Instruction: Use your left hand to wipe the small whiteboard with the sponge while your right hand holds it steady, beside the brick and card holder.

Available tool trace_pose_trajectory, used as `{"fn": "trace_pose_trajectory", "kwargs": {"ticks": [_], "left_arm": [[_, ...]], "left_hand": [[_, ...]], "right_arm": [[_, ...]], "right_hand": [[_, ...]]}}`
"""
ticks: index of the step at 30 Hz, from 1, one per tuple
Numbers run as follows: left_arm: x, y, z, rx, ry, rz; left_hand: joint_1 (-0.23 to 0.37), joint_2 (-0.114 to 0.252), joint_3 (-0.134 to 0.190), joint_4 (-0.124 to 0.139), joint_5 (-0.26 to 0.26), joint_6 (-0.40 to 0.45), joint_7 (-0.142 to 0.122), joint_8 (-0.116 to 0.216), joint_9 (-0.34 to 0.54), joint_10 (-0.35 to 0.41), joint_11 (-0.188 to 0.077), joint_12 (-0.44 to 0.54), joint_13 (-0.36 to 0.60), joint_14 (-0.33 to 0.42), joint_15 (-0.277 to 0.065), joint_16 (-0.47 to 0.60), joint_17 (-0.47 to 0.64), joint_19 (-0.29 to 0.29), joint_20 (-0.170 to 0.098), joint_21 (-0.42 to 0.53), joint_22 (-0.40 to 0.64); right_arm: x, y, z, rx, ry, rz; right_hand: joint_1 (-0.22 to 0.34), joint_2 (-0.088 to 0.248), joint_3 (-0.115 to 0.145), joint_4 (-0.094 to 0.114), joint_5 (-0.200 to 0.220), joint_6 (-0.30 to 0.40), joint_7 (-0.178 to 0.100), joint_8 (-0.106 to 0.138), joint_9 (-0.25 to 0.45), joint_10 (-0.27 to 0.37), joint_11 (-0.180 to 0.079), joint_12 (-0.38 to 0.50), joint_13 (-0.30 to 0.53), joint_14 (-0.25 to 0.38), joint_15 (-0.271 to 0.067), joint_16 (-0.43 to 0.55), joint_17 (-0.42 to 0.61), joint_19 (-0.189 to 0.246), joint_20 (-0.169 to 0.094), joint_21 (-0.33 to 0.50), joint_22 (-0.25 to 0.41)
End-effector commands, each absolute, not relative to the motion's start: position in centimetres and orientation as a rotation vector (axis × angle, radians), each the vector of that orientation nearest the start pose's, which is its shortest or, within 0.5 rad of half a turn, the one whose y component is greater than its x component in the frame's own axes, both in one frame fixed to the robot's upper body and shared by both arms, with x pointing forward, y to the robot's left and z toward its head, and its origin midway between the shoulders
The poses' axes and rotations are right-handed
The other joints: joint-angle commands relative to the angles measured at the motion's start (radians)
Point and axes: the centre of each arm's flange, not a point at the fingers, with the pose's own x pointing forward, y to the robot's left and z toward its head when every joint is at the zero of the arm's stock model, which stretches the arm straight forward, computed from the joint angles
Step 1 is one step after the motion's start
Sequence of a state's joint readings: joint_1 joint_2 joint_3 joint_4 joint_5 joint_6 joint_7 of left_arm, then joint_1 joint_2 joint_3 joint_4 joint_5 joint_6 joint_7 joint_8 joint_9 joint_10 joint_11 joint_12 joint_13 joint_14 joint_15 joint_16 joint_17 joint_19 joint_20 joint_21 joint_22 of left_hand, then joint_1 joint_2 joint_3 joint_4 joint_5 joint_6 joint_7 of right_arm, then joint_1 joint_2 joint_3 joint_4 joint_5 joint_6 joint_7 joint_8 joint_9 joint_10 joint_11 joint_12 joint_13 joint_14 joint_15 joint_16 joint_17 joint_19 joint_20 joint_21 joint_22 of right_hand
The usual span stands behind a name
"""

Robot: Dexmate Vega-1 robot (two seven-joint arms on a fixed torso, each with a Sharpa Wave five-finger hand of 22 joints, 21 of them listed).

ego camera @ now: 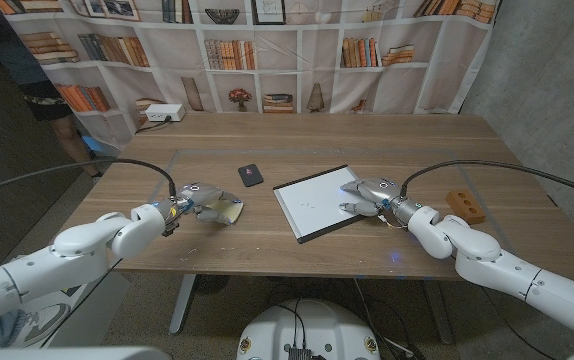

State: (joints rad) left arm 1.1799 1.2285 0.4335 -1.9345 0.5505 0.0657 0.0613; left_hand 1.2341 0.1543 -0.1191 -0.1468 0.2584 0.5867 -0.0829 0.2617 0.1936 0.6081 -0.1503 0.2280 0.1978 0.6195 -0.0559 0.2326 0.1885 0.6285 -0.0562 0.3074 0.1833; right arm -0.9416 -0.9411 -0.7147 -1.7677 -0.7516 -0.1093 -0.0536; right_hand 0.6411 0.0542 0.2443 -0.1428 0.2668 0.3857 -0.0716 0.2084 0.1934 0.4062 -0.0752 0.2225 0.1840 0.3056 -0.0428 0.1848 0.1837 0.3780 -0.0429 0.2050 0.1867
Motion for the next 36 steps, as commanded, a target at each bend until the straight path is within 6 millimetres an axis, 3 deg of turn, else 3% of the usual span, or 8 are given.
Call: {"fn": "trace_pose_trajectory", "kwargs": {"ticks": [1, 3, 7, 8, 10, 15, 27, 36], "left_arm": [[53.3, 30.8, -8.3, 1.723, -0.521, -0.114], [53.5, 30.7, -8.0, 1.719, -0.517, -0.11], [53.4, 30.5, -7.3, 1.724, -0.509, -0.1], [53.4, 30.5, -7.2, 1.729, -0.507, -0.098], [53.5, 30.5, -6.8, 1.741, -0.505, -0.095], [53.4, 30.2, -5.8, 1.772, -0.522, -0.068], [53.3, 29.6, -2.9, 1.818, -0.602, 0.0], [53.3, 28.0, -1.2, 1.82, -0.696, 0.015]], "left_hand": [[0.064, 0.025, 0.048, 0.004, -0.027, 0.079, 0.004, 0.02, 0.008, 0.073, -0.003, 0.01, 0.005, 0.093, -0.131, 0.019, 0.01, 0.071, -0.022, 0.032, 0.009], [0.09, 0.028, 0.079, 0.009, -0.04, 0.138, 0.009, 0.035, 0.01, 0.134, -0.008, 0.021, 0.007, 0.164, -0.151, 0.034, 0.013, 0.117, -0.028, 0.055, 0.011], [0.108, 0.023, 0.143, 0.042, -0.062, 0.32, 0.032, 0.108, 0.025, 0.329, -0.017, 0.077, 0.056, 0.372, -0.157, 0.084, 0.034, 0.226, -0.033, 0.118, 0.01], [0.106, 0.02, 0.154, 0.05, -0.064, 0.356, 0.028, 0.129, 0.031, 0.361, -0.022, 0.086, 0.071, 0.407, -0.159, 0.091, 0.04, 0.25, -0.035, 0.132, 0.009], [0.108, 0.013, 0.162, 0.052, -0.066, 0.401, 0.046, 0.155, 0.034, 0.391, -0.022, 0.096, 0.088, 0.432, -0.163, 0.093, 0.044, 0.265, -0.041, 0.143, 0.008], [0.101, 0.011, 0.164, 0.059, -0.067, 0.398, 0.053, 0.156, 0.032, 0.389, -0.02, 0.093, 0.099, 0.425, -0.158, 0.085, 0.046, 0.255, -0.038, 0.142, 0.007], [0.072, -0.001, 0.163, 0.08, -0.07, 0.361, 0.041, 0.146, 0.027, 0.349, -0.024, 0.064, 0.121, 0.38, -0.152, 0.052, 0.048, 0.219, -0.031, 0.135, 0.006], [0.058, -0.007, 0.162, 0.089, -0.07, 0.338, 0.032, 0.138, 0.023, 0.334, -0.024, 0.048, 0.129, 0.352, -0.149, 0.034, 0.049, 0.197, -0.03, 0.13, 0.006]], "right_arm": [[58.8, -23.8, -11.5, -1.725, -0.562, 0.155], [58.9, -23.9, -11.5, -1.723, -0.559, 0.157], [59.1, -23.9, -11.4, -1.717, -0.564, 0.163], [59.2, -23.9, -11.4, -1.717, -0.563, 0.165], [59.4, -23.9, -11.2, -1.725, -0.565, 0.173], [59.4, -23.9, -11.0, -1.73, -0.567, 0.172], [59.0, -24.5, -10.6, -1.731, -0.57, 0.141], [58.2, -24.7, -11.0, -1.718, -0.576, 0.129]], "right_hand": [[0.097, -0.048, 0.006, 0.003, 0.003, 0.009, 0.003, 0.001, 0.005, 0.007, 0.001, 0.005, 0.005, 0.007, -0.067, 0.005, 0.002, 0.008, -0.076, 0.006, 0.002], [0.097, -0.048, 0.006, 0.003, 0.003, 0.01, 0.003, 0.001, 0.005, 0.007, 0.001, 0.005, 0.005, 0.007, -0.068, 0.005, 0.002, 0.008, -0.077, 0.006, 0.002], [0.097, -0.048, 0.006, 0.003, 0.002, 0.01, 0.004, 0.001, 0.005, 0.007, -0.001, 0.005, 0.005, 0.008, -0.067, 0.005, 0.002, 0.008, -0.077, 0.006, 0.002], [0.097, -0.048, 0.006, 0.004, 0.002, 0.01, 0.003, 0.001, 0.005, 0.007, -0.001, 0.005, 0.005, 0.007, -0.068, 0.005, 0.002, 0.008, -0.077, 0.006, 0.002], [0.097, -0.047, 0.006, 0.004, 0.002, 0.01, 0.003, 0.001, 0.005, 0.008, 0.001, 0.005, 0.005, 0.008, -0.067, 0.005, 0.002, 0.008, -0.077, 0.006, 0.002], [0.095, -0.046, 0.006, 0.005, 0.001, 0.01, 0.003, 0.0, 0.006, 0.008, 0.001, 0.005, 0.005, 0.011, -0.066, 0.006, 0.003, 0.008, -0.077, 0.006, 0.002], [0.094, -0.045, 0.007, 0.007, 0.0, 0.01, 0.005, 0.0, 0.006, 0.009, 0.002, 0.005, 0.005, 0.012, -0.068, 0.006, 0.003, 0.009, -0.076, 0.006, 0.002], [0.093, -0.044, 0.007, 0.008, -0.001, 0.011, 0.004, 0.0, 0.006, 0.011, 0.002, 0.005, 0.005, 0.013, -0.068, 0.006, 0.003, 0.009, -0.075, 0.006, 0.002]]}}
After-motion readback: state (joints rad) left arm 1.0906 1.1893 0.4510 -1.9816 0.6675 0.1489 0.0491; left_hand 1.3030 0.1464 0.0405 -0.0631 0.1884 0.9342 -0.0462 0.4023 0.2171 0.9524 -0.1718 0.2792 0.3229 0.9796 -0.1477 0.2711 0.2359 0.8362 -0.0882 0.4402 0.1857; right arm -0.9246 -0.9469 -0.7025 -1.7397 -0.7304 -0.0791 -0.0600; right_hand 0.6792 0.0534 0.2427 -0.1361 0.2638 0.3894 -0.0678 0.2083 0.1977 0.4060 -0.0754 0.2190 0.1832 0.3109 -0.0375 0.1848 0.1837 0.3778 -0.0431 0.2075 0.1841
